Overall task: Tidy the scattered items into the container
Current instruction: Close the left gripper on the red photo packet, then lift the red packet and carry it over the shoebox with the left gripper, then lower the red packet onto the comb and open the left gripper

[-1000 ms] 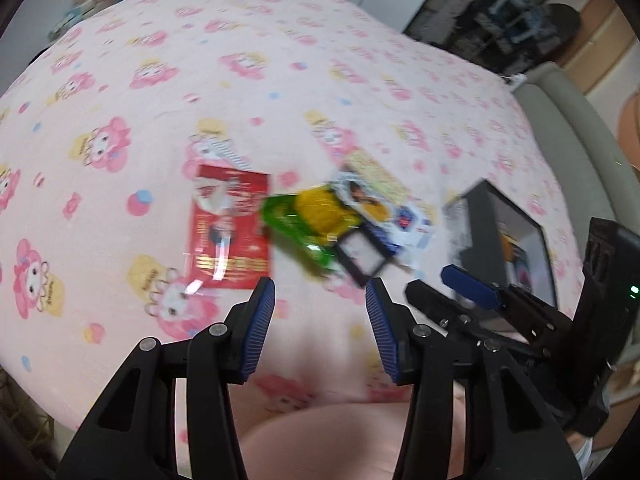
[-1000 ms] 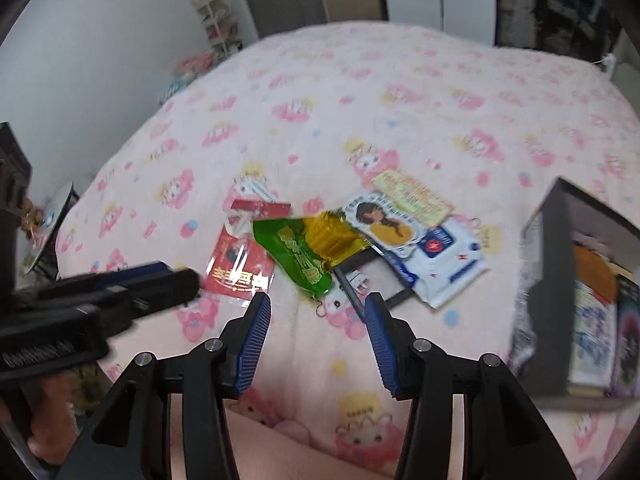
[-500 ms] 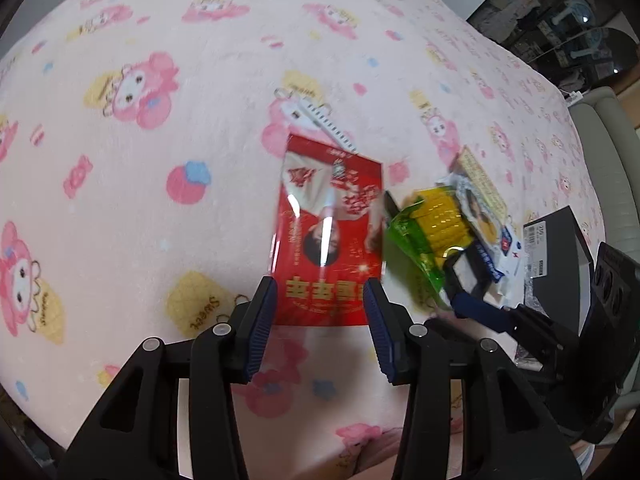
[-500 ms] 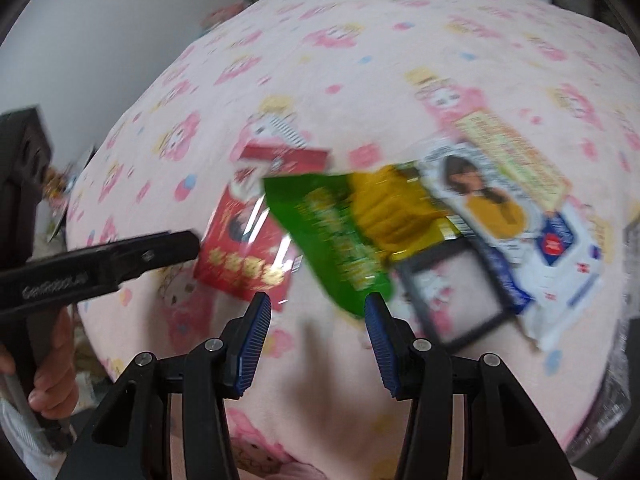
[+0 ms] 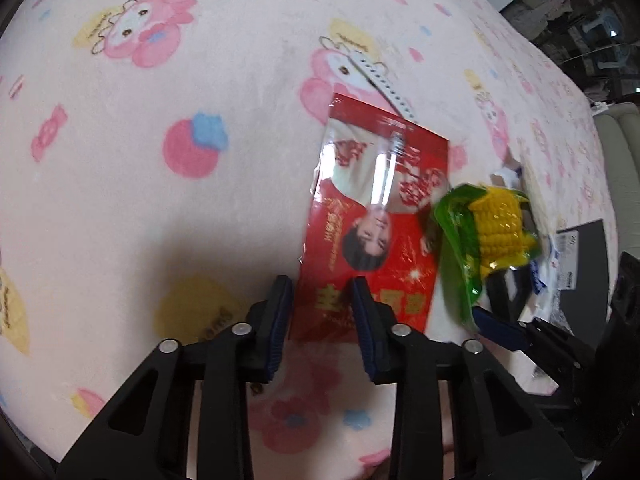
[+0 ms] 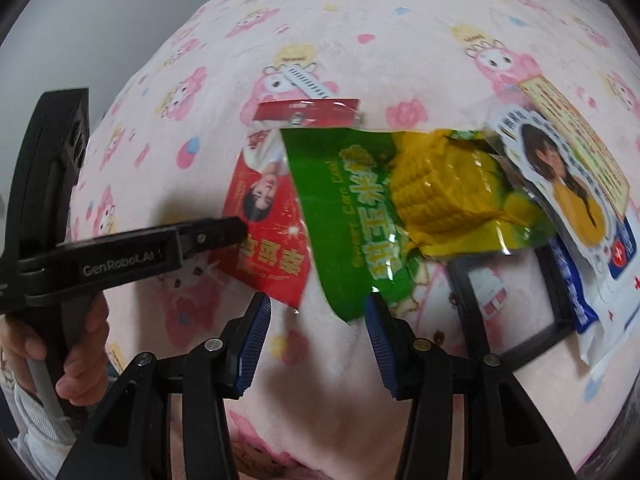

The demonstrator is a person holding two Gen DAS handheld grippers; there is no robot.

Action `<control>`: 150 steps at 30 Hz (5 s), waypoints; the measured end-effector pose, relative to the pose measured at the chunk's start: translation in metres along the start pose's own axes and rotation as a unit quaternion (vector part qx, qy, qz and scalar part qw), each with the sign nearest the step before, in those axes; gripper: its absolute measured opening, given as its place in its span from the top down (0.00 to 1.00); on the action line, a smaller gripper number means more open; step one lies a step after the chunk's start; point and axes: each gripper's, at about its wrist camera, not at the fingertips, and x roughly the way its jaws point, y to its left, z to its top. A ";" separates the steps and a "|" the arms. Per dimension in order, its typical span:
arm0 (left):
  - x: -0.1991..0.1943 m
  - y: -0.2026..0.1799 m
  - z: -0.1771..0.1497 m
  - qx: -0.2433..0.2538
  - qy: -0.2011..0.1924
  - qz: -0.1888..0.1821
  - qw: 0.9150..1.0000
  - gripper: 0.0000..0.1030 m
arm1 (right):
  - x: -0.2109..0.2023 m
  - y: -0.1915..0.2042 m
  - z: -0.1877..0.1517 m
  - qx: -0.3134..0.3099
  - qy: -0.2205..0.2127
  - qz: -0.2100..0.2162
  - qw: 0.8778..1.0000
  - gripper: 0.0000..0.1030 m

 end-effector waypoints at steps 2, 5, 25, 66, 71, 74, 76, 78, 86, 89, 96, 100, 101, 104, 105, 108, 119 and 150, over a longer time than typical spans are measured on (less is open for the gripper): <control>-0.003 -0.002 -0.005 0.015 0.013 -0.018 1.000 0.77 | -0.004 -0.001 -0.004 0.004 -0.001 -0.010 1.000 0.56; -0.004 -0.011 -0.015 0.054 0.058 -0.091 0.993 0.79 | -0.007 -0.003 -0.006 0.006 0.000 -0.025 1.000 0.56; -0.002 -0.045 -0.014 0.130 0.081 -0.111 0.982 0.81 | -0.025 -0.034 -0.024 0.068 -0.016 -0.046 0.996 0.57; -0.005 -0.027 0.012 0.124 0.056 -0.028 0.990 0.75 | -0.025 -0.062 -0.036 0.098 -0.007 0.010 0.995 0.57; -0.013 -0.022 0.005 0.126 0.050 -0.033 0.990 0.74 | -0.034 -0.073 -0.053 0.120 -0.015 0.002 0.993 0.57; 0.000 -0.024 0.018 0.113 0.048 -0.041 0.992 0.72 | -0.025 -0.073 -0.055 0.138 -0.009 0.004 0.990 0.57; 0.006 -0.034 0.017 0.120 0.062 -0.040 0.990 0.72 | -0.026 -0.070 -0.054 0.129 -0.009 0.004 0.992 0.57; 0.002 -0.048 0.009 0.142 0.080 -0.041 0.986 0.68 | -0.033 -0.071 -0.056 0.128 -0.015 0.008 0.992 0.57; -0.040 -0.106 -0.015 0.202 0.076 -0.035 0.976 0.67 | -0.080 -0.079 -0.075 0.136 -0.053 0.010 0.989 0.57; -0.056 -0.129 -0.024 0.222 0.071 -0.035 0.972 0.67 | -0.111 -0.082 -0.084 0.138 -0.085 0.011 0.987 0.57; -0.094 -0.195 -0.066 0.249 0.050 -0.090 0.963 0.67 | -0.174 -0.095 -0.096 0.144 -0.158 0.006 0.977 0.55; -0.100 -0.238 -0.096 0.259 0.045 -0.139 0.955 0.67 | -0.211 -0.120 -0.125 0.158 -0.183 -0.012 0.970 0.55; -0.099 -0.250 -0.103 0.263 0.042 -0.142 0.953 0.67 | -0.221 -0.126 -0.132 0.161 -0.190 -0.017 0.968 0.55; -0.097 -0.285 -0.119 0.275 0.034 -0.144 0.950 0.68 | -0.248 -0.145 -0.155 0.172 -0.209 -0.031 0.962 0.55; -0.097 -0.293 -0.122 0.277 0.035 -0.151 0.948 0.68 | -0.257 -0.151 -0.162 0.176 -0.215 -0.036 0.960 0.55; -0.097 -0.323 -0.128 0.278 0.037 -0.176 0.944 0.68 | -0.283 -0.169 -0.175 0.181 -0.235 -0.057 0.953 0.55; -0.076 -0.412 -0.107 0.284 -0.008 -0.140 0.948 0.68 | -0.308 -0.255 -0.151 0.213 -0.279 -0.049 0.935 0.55; 0.061 -0.476 -0.108 0.334 0.068 0.062 0.938 0.62 | -0.222 -0.353 -0.157 0.340 -0.158 -0.056 0.925 0.55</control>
